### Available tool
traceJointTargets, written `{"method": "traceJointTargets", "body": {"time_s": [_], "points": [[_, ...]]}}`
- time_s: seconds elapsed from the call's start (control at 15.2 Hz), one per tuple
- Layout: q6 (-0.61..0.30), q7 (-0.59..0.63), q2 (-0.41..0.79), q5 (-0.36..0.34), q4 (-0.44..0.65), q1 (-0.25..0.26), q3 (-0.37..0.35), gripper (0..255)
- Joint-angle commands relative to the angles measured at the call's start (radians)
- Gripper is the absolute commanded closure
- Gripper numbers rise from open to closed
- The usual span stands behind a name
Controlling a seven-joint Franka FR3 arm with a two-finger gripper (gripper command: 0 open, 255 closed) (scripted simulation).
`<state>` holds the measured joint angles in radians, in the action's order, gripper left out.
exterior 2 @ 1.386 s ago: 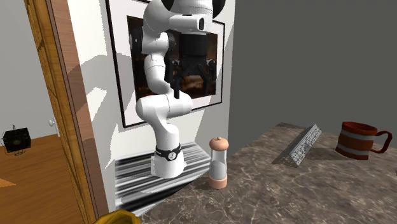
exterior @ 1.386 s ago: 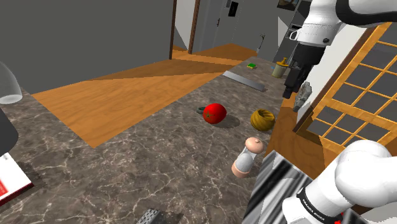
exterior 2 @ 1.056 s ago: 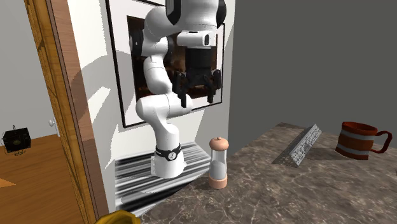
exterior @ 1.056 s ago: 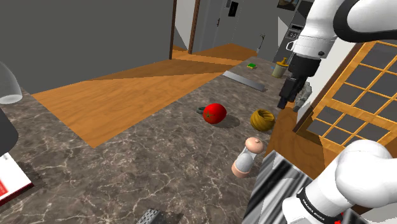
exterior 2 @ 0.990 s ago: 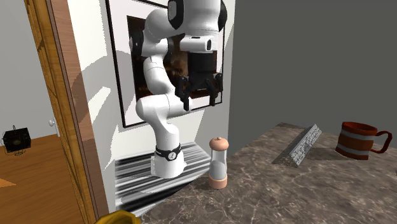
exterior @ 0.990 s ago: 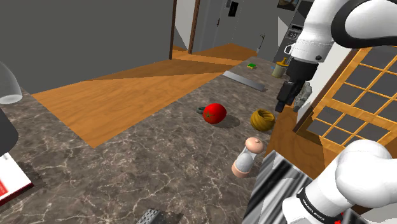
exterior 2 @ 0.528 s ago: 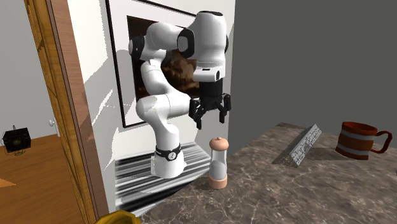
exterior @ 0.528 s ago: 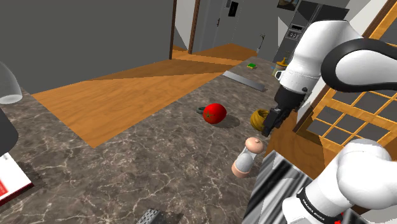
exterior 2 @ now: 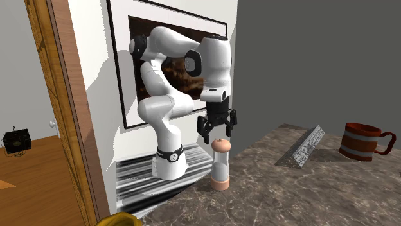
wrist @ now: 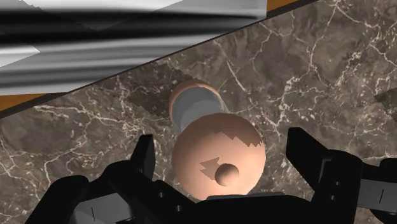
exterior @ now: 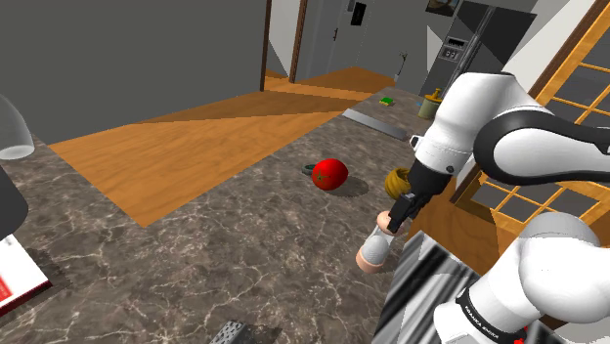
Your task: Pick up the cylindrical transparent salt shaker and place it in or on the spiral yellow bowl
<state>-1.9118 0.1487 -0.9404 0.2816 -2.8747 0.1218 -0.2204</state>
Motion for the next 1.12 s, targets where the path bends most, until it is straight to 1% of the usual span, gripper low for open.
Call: {"method": "traceJointTargets", "body": {"time_s": [0.0,0.59,0.66,1.06], "points": [[-0.034,0.0,0.01,0.01,-0.023,0.006,-0.009,0],[-0.043,0.0,0.013,0.013,-0.03,0.007,-0.011,0],[-0.043,0.0,0.013,0.013,-0.03,0.007,-0.011,255],[-0.044,0.0,0.013,0.013,-0.03,0.007,-0.012,255]]}}
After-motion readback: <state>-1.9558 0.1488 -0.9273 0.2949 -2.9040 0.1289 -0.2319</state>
